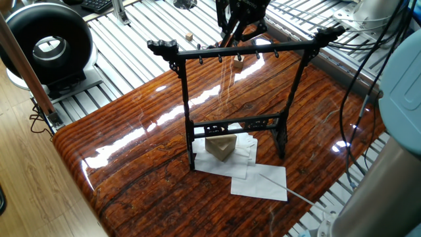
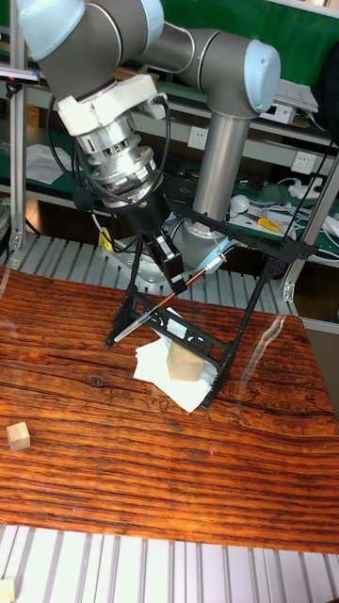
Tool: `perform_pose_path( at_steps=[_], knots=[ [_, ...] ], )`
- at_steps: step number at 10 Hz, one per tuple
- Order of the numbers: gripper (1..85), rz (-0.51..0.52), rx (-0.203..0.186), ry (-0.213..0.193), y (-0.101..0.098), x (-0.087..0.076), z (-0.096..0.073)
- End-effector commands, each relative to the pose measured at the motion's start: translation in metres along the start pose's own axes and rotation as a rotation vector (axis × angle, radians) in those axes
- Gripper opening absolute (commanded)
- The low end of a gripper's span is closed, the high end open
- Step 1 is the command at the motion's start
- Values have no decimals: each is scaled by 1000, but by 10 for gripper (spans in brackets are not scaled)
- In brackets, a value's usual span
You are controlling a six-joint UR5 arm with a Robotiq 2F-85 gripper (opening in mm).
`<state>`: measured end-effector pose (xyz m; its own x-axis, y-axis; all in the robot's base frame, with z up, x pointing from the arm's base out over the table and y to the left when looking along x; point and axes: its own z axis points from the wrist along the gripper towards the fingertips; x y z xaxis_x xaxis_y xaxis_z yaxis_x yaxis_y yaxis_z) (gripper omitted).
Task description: Place the brush on the pen rack
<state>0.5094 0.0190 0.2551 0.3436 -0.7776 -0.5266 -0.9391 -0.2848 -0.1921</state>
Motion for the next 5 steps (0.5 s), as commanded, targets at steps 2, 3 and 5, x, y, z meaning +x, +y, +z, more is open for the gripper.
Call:
perform_pose_path(
  at_steps=[2,3,5],
  knots=[
    [10,0,8,-20,-2,-6,-2],
    [10,-12,17,-33,-5,-9,-2],
    [10,-7,18,-31,-5,-9,-2]
  ],
)
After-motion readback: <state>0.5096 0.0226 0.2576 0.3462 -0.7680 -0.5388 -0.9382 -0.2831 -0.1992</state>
